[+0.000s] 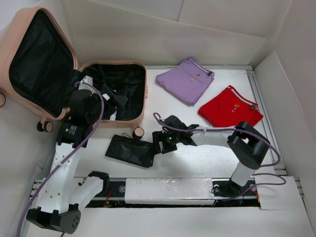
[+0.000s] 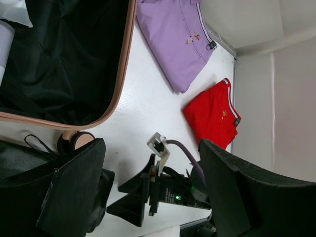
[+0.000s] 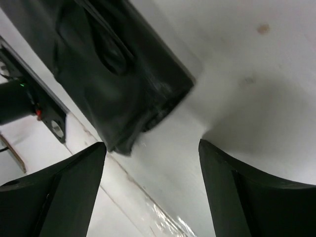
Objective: Pack the luggage
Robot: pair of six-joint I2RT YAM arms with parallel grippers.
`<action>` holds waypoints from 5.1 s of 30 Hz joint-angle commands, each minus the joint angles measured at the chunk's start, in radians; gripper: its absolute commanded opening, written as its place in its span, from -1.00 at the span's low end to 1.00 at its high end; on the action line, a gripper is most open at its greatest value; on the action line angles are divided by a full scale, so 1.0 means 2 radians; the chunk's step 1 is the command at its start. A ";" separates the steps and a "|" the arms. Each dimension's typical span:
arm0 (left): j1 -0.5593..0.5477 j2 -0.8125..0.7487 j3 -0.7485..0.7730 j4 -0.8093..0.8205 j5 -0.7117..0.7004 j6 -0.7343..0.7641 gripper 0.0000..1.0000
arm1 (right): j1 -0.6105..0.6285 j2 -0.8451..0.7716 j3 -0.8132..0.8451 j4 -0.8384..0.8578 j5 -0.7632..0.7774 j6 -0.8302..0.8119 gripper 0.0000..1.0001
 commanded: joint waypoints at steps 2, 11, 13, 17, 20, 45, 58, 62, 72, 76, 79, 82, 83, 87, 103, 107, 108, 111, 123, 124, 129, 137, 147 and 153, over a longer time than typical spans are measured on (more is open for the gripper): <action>-0.002 -0.012 -0.001 0.001 0.002 0.012 0.47 | 0.005 0.034 0.028 0.089 0.011 0.016 0.61; -0.002 -0.008 0.010 -0.010 0.002 0.017 0.45 | 0.019 0.096 0.028 0.156 0.029 0.047 -0.21; -0.002 -0.008 0.016 -0.014 -0.003 0.017 0.45 | 0.019 0.096 0.019 0.160 0.039 0.052 -0.60; -0.002 -0.008 0.021 -0.014 -0.007 0.017 0.45 | 0.019 0.038 -0.015 0.160 0.058 0.052 -1.00; -0.002 -0.008 0.016 -0.010 -0.007 0.017 0.45 | 0.015 -0.028 -0.019 0.103 0.072 0.037 -1.00; -0.002 0.033 0.141 0.055 -0.029 0.011 0.42 | -0.100 -0.073 0.437 -0.214 0.028 -0.110 -1.00; -0.002 0.035 0.208 0.020 -0.038 0.017 0.37 | -0.106 0.238 0.808 -0.039 -0.073 0.072 -1.00; -0.002 0.040 0.225 0.020 -0.038 0.017 0.37 | -0.106 0.289 0.787 -0.002 -0.047 0.109 -0.23; -0.002 0.116 0.129 0.062 -0.003 0.031 0.29 | -0.200 0.076 0.497 -0.053 0.008 -0.017 0.40; -0.099 0.226 0.196 0.032 -0.078 0.062 0.26 | -0.242 -0.056 0.365 -0.069 0.034 -0.061 0.08; -0.214 0.357 0.338 -0.027 -0.193 0.073 0.29 | -0.279 -0.138 0.273 -0.096 0.045 -0.090 -0.08; -0.235 0.425 0.437 -0.053 -0.198 0.057 0.29 | -0.293 -0.183 0.207 -0.116 0.045 -0.104 -0.42; -0.229 0.435 0.437 -0.044 -0.186 0.048 0.29 | -0.293 -0.199 0.193 -0.098 0.039 -0.104 -0.59; -0.196 0.370 0.358 0.022 -0.150 0.023 0.29 | -0.233 -0.141 0.218 -0.099 0.001 -0.105 0.07; -0.160 0.043 0.168 0.033 -0.255 -0.025 0.43 | -0.137 0.124 0.428 -0.020 0.055 -0.017 0.85; -0.160 0.026 0.168 0.016 -0.249 -0.025 0.43 | -0.137 0.185 0.455 -0.036 0.118 -0.011 0.85; -0.160 0.026 0.168 0.016 -0.244 -0.025 0.43 | -0.137 0.192 0.463 -0.041 0.126 -0.011 0.85; -0.160 0.016 0.168 0.011 -0.240 -0.021 0.43 | -0.142 0.215 0.481 -0.048 0.127 -0.011 0.85; -0.160 0.012 0.144 0.006 -0.219 -0.021 0.43 | -0.112 0.239 0.535 -0.052 0.134 -0.011 -0.57; -0.160 0.011 0.144 0.006 -0.219 -0.021 0.43 | -0.112 0.235 0.535 -0.048 0.134 -0.011 -0.83; -0.160 0.007 0.161 0.006 -0.236 -0.015 0.43 | -0.097 0.190 0.541 -0.015 0.131 -0.001 -1.00; -0.160 0.023 0.219 0.008 -0.256 0.016 0.43 | -0.064 0.189 0.640 0.076 0.058 0.041 -1.00; -0.160 0.041 0.258 0.004 -0.258 0.039 0.43 | -0.060 0.358 0.781 0.094 0.067 0.134 0.12; -0.160 0.047 0.258 0.009 -0.253 0.044 0.43 | -0.087 0.347 0.732 0.035 0.061 0.124 0.99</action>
